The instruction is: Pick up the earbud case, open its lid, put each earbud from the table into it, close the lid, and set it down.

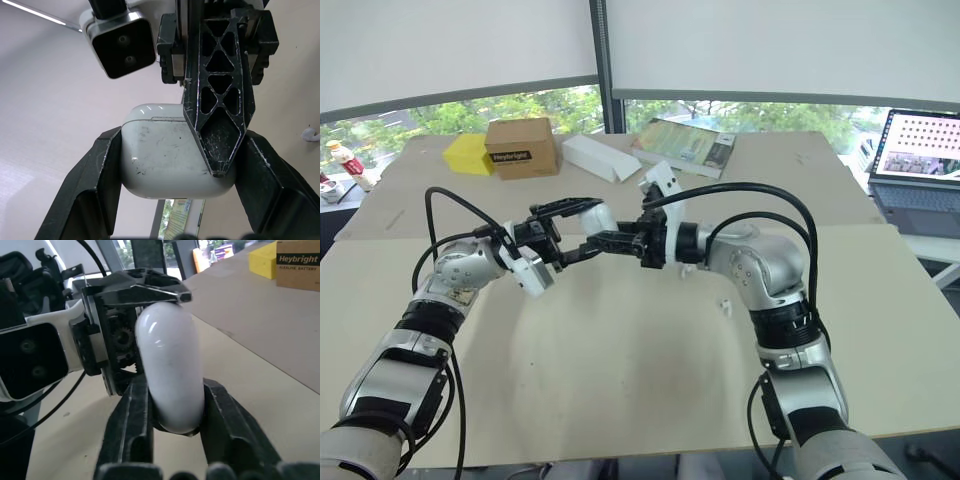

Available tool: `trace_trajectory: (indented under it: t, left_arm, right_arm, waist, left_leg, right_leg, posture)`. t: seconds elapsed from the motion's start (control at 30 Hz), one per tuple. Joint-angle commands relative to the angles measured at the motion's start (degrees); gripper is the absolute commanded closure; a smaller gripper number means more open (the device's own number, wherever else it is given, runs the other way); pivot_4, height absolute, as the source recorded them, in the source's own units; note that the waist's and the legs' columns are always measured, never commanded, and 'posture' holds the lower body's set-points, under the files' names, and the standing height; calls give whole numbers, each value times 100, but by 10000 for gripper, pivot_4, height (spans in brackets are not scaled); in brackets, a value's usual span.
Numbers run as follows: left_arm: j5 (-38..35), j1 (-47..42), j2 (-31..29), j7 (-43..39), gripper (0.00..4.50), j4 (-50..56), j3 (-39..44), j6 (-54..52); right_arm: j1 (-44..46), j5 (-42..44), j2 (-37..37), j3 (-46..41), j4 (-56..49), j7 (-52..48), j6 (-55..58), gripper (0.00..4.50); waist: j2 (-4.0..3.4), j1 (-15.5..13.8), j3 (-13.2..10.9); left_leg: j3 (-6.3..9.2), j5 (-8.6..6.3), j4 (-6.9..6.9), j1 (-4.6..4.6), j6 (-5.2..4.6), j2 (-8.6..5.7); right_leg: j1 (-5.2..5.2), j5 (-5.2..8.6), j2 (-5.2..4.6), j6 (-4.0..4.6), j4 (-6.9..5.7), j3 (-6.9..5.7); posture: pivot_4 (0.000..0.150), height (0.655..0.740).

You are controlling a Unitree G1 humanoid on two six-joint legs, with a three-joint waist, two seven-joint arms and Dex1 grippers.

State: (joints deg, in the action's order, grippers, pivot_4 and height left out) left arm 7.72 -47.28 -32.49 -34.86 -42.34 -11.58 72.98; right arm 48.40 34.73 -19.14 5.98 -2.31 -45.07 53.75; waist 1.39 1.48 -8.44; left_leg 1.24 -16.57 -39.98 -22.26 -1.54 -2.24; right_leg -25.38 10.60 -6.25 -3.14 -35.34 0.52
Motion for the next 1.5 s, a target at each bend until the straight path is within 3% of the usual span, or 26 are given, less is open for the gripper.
trace_trajectory:
  t: [0.03,0.13,0.27,0.3,0.5,0.6,0.77,0.87,0.93,1.37,1.5]
  left_arm:
    - [-139,-63,-6,90,18880,131,-8,94]
    - [-103,-5,-7,39,18880,154,-94,96]
    - [-97,64,-34,11,37,184,-178,152]
    - [-130,82,-46,-4,0,191,-207,154]
    - [-521,167,-112,-128,0,404,-270,-200]
    - [-1661,486,-293,-848,0,1314,-345,-1700]
    - [-2539,721,-553,-1659,0,2361,-172,-4005]
    - [-2821,626,-672,-2244,8858,2682,-139,-5010]
    - [-2771,530,-692,-2470,17901,2745,-163,-5553]
    - [-2069,-24,-416,-3286,17901,2358,-206,-6147]
    - [-1649,-176,-205,-3102,17901,2016,-195,-5876]
  right_arm:
    - [134,-26,-15,-115,-44,20,-140,37036]
    - [161,16,22,-192,-24,67,-115,37036]
    - [161,27,29,-237,7,103,-117,37084]
    - [156,34,25,-254,16,114,-115,37090]
    - [113,-123,-59,-370,242,294,-241,37109]
    - [15,-980,-464,-134,692,523,-937,37117]
    - [2,-2037,-967,451,987,393,-1988,37131]
    - [5,-2526,-1191,823,976,90,-2571,37131]
    - [18,-2710,-1228,971,943,-66,-2809,37131]
    - [111,-3599,-1161,1587,500,-733,-3527,37131]
    - [178,-3738,-1034,1610,424,-775,-3557,37131]
  waist:
    - [0,-1,0]
    - [0,4,0]
    - [0,8,0]
    - [0,11,0]
    - [0,18,0]
    - [0,26,0]
    - [-2,90,-1]
    - [-2,132,-1]
    - [-2,151,-1]
    - [-1,105,-1]
    - [-1,98,-1]
  left_leg:
    - [0,0,0,0,0,0]
    - [0,0,0,0,0,0]
    - [0,0,0,1,1,0]
    - [0,0,0,1,1,0]
    - [0,0,0,0,0,0]
    - [1,0,0,0,0,1]
    - [0,-1,0,0,-1,1]
    - [-1,0,-1,0,0,4]
    - [-4,0,0,3,-1,6]
    - [-3,5,-8,3,8,7]
    - [-3,5,-9,4,8,7]
  right_leg:
    - [0,0,0,0,0,0]
    - [0,0,0,0,0,0]
    - [1,0,0,0,0,1]
    - [1,0,0,0,0,0]
    - [0,0,0,0,0,1]
    - [0,0,-1,0,-2,2]
    - [-4,2,2,-3,-4,3]
    - [-3,3,6,-3,-4,4]
    - [-1,3,10,-4,-1,6]
    - [8,4,12,-4,10,4]
    - [10,4,12,-4,8,4]
  posture:
    - [1500,7400]
    - [1500,7400]
    - [1500,7400]
    - [1500,7400]
    - [1500,7400]
    - [1500,7400]
    - [1500,7400]
    - [1500,7400]
    - [1500,7400]
    - [1500,7400]
    - [1500,7400]
